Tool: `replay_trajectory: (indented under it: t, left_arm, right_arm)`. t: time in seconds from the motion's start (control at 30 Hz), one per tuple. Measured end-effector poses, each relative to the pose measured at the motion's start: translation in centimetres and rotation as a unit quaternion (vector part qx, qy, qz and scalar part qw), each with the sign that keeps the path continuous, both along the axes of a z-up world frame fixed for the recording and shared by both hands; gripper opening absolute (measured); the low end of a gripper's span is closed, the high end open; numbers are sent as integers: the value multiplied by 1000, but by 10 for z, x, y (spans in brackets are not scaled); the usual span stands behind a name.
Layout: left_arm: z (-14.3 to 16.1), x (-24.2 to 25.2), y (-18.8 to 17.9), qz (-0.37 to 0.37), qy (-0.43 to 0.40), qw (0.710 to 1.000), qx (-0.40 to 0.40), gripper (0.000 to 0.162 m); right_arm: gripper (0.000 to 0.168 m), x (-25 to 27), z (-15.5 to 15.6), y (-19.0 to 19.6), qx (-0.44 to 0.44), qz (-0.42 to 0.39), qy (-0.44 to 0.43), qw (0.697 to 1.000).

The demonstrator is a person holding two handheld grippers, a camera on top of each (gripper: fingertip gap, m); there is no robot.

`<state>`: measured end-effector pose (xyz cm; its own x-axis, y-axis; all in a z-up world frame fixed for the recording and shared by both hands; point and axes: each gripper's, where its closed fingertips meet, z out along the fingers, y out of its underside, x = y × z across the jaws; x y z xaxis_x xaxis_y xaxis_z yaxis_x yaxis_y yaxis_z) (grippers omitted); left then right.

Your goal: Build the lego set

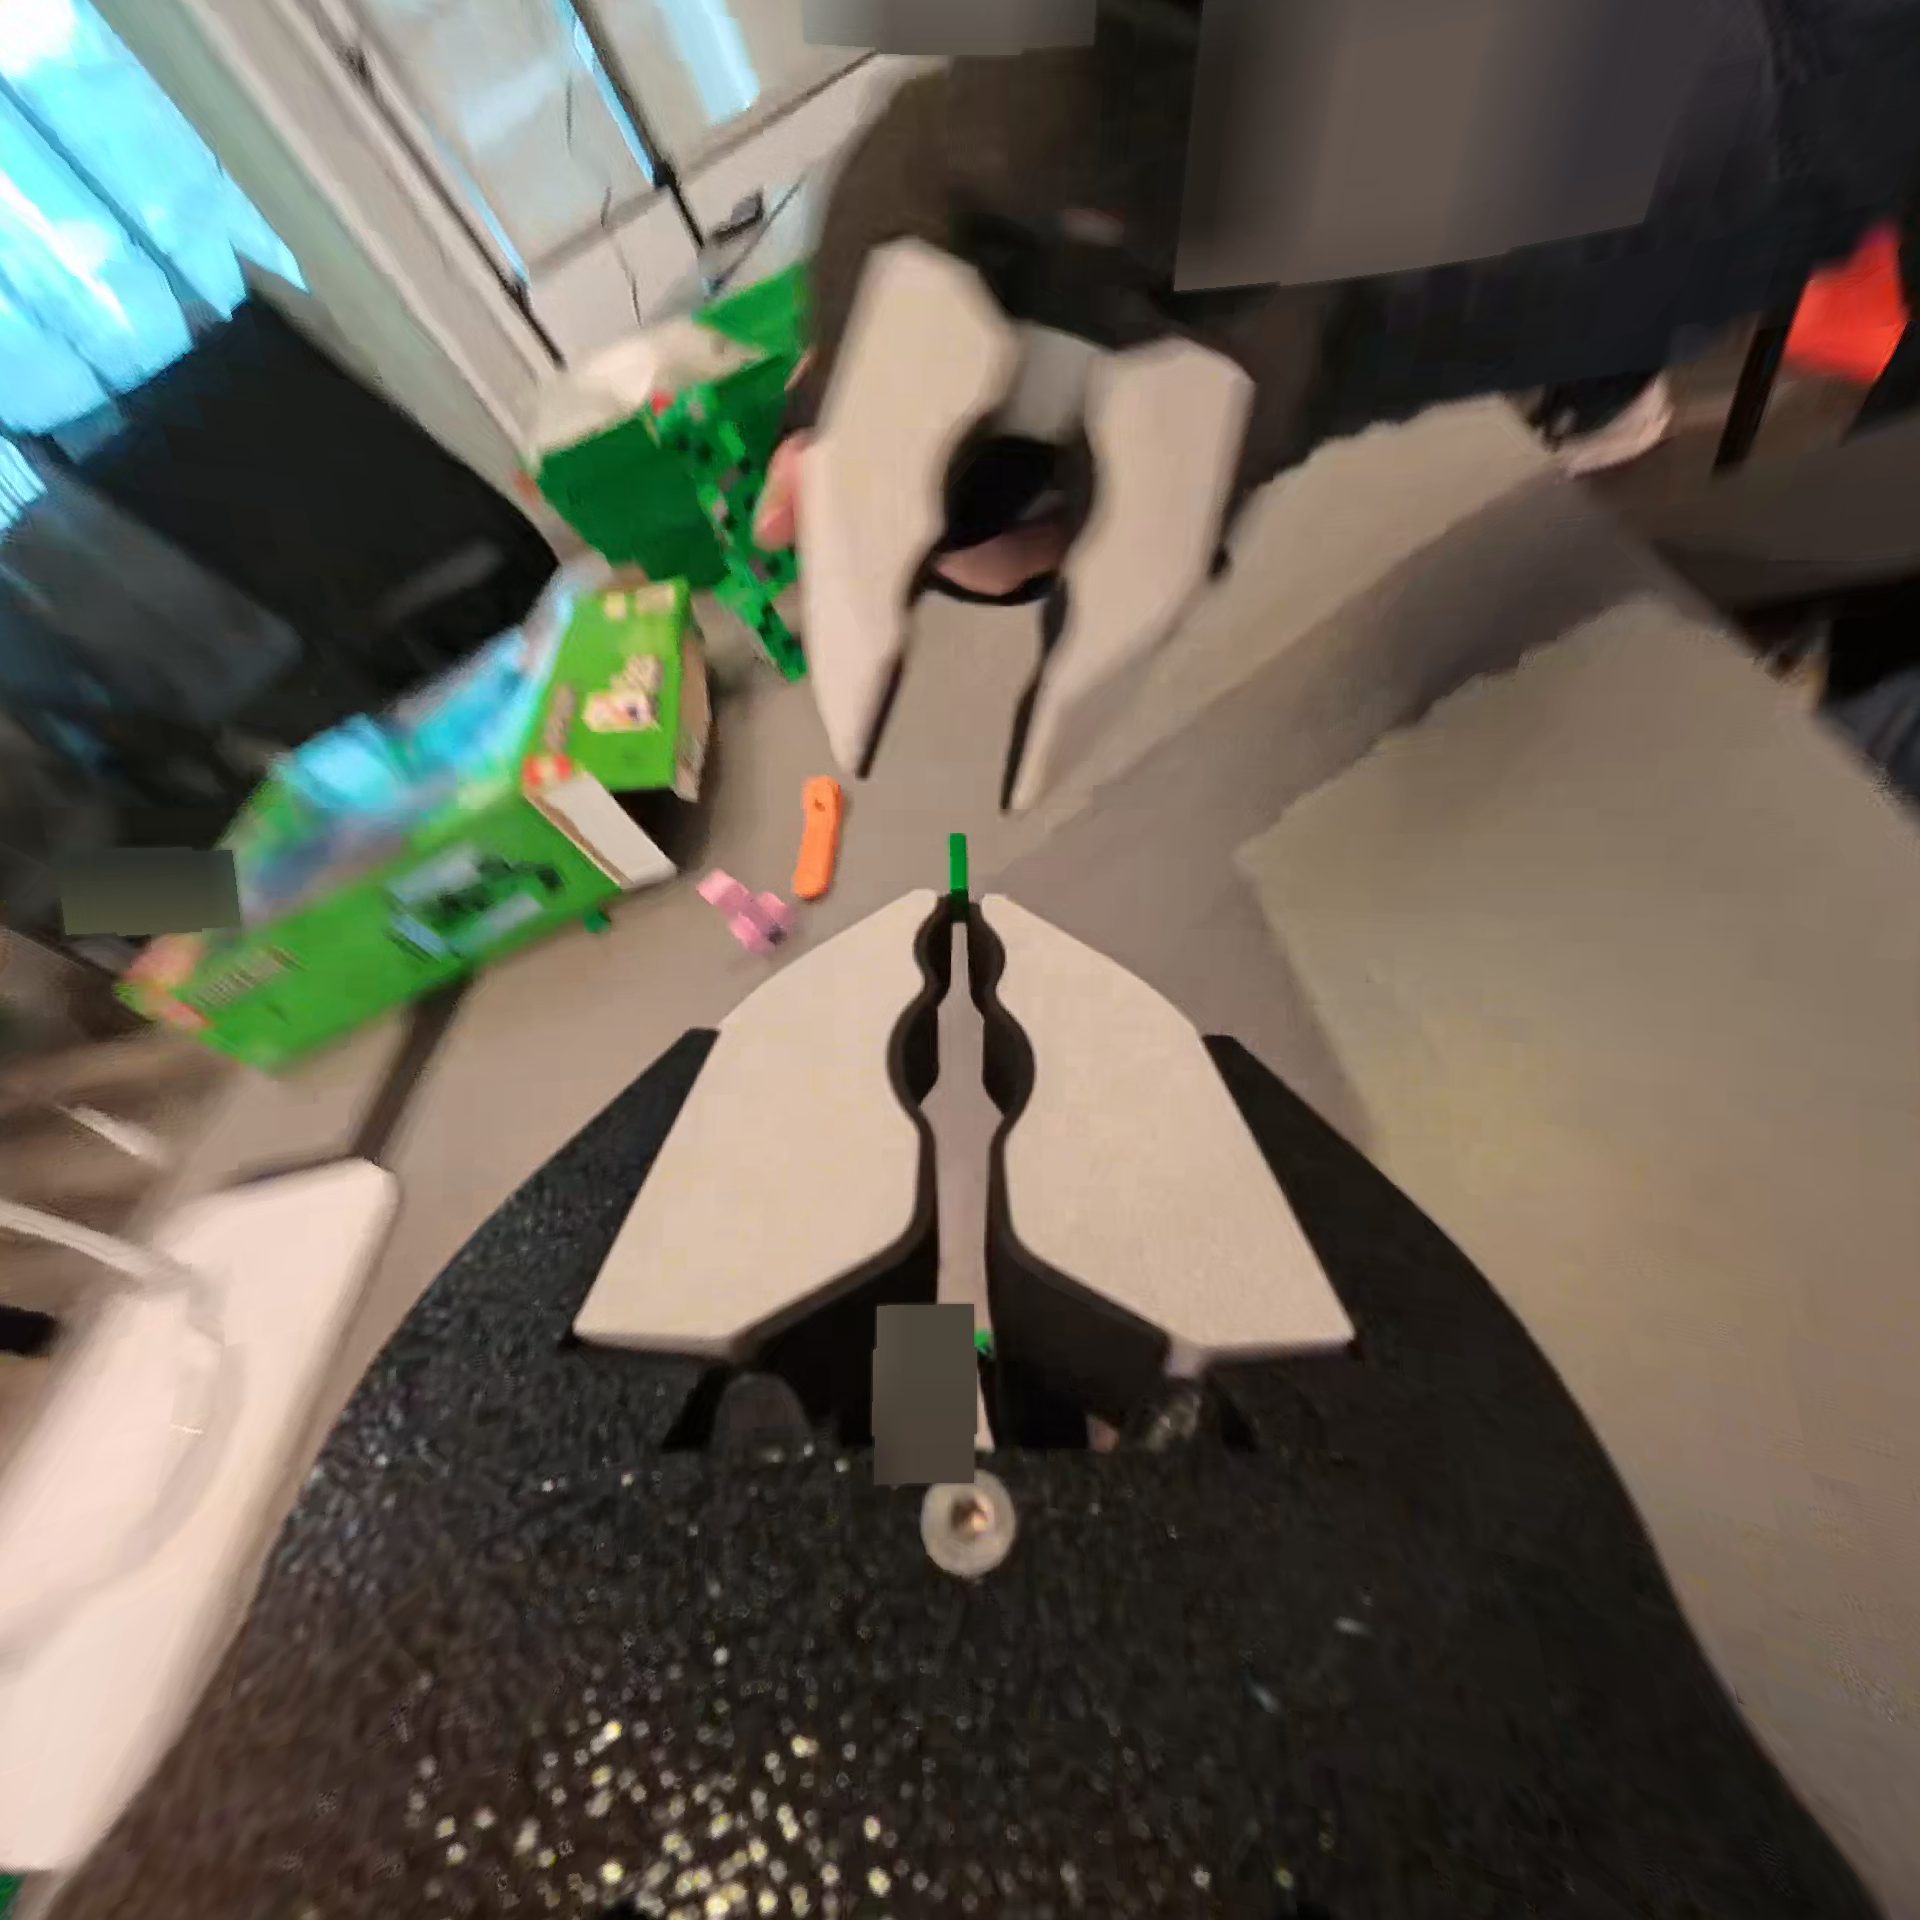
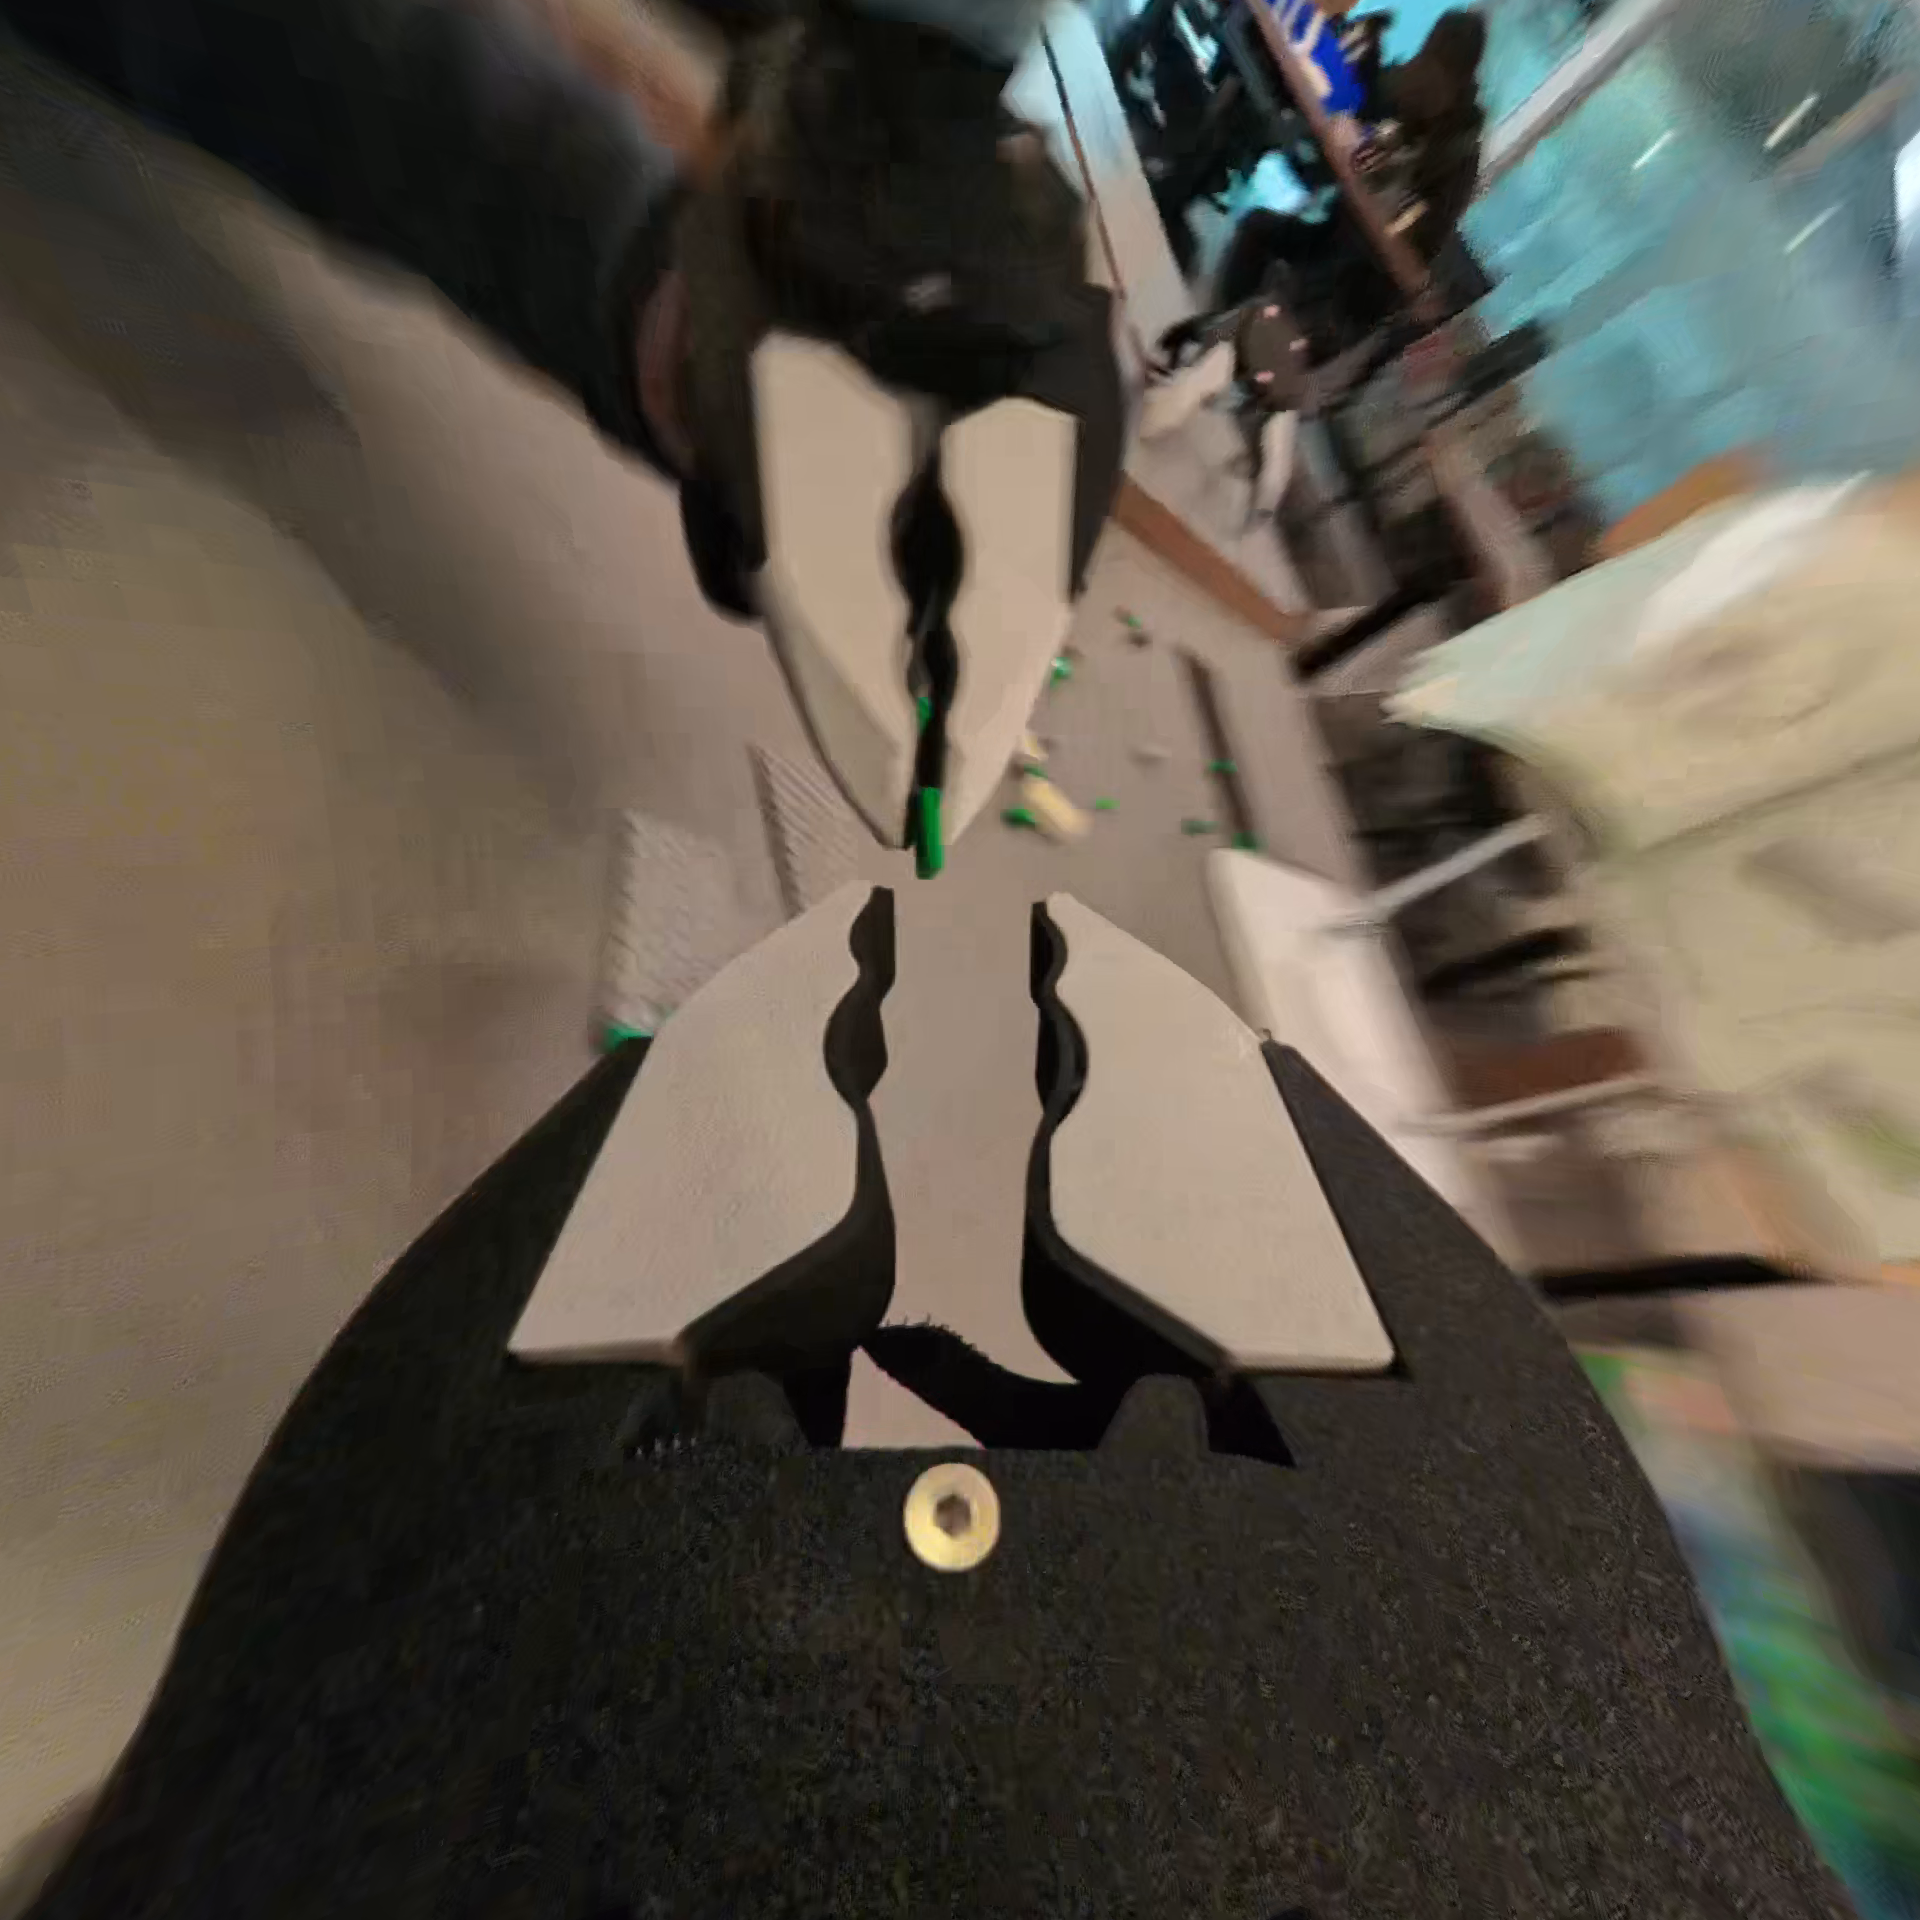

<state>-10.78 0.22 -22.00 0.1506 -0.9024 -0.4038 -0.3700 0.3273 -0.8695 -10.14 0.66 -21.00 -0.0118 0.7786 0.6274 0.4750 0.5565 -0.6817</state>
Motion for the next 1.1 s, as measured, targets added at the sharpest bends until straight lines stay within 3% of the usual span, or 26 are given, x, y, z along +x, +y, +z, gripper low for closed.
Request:
replay_trajectory:
  t: [0.03, 0.1, 0.17, 0.2, 0.4, 0.7, 0.8, 0.87, 1.0, 1.1]
  left_arm:
    - [2, -1, -2, -7, 12, 998, 66, 2]
    - [4, -2, -6, -16, 51, 980, 190, 2]
    - [1, -2, -6, -18, 100, 956, 275, 2]
    - [0, -1, -6, -19, 118, 942, 312, 2]
    - [-4, 5, -12, -42, 169, 895, 412, 2]
    - [-7, 7, -15, -53, 160, 901, 400, 2]
    - [-11, 8, -16, -53, 148, 913, 376, 2]
    - [-16, 2, -11, -31, 144, 937, 316, 16]
    - [-50, -50, 16, 45, 190, 977, 84, 41]
    - [-79, -86, 22, 76, 236, 966, -72, 43]
  right_arm:
    - [21, 2, 5, -4, -121, 20, 22, 992]
    - [25, 4, 12, -14, -351, 62, 28, 934]
    - [28, 6, 13, -21, -487, 85, -3, 869]
    - [28, 6, 9, -22, -513, 85, -28, 854]
    - [20, 0, -13, -25, -471, 63, -129, 870]
    - [8, -5, -19, -31, -441, 80, -166, 879]
    - [8, -3, -22, -32, -447, 80, -169, 875]
    - [8, -2, -24, -32, -450, 75, -164, 875]
    - [8, 8, -29, -22, -429, 50, -134, 892]
    - [8, 16, -37, -12, -414, 25, -110, 903]
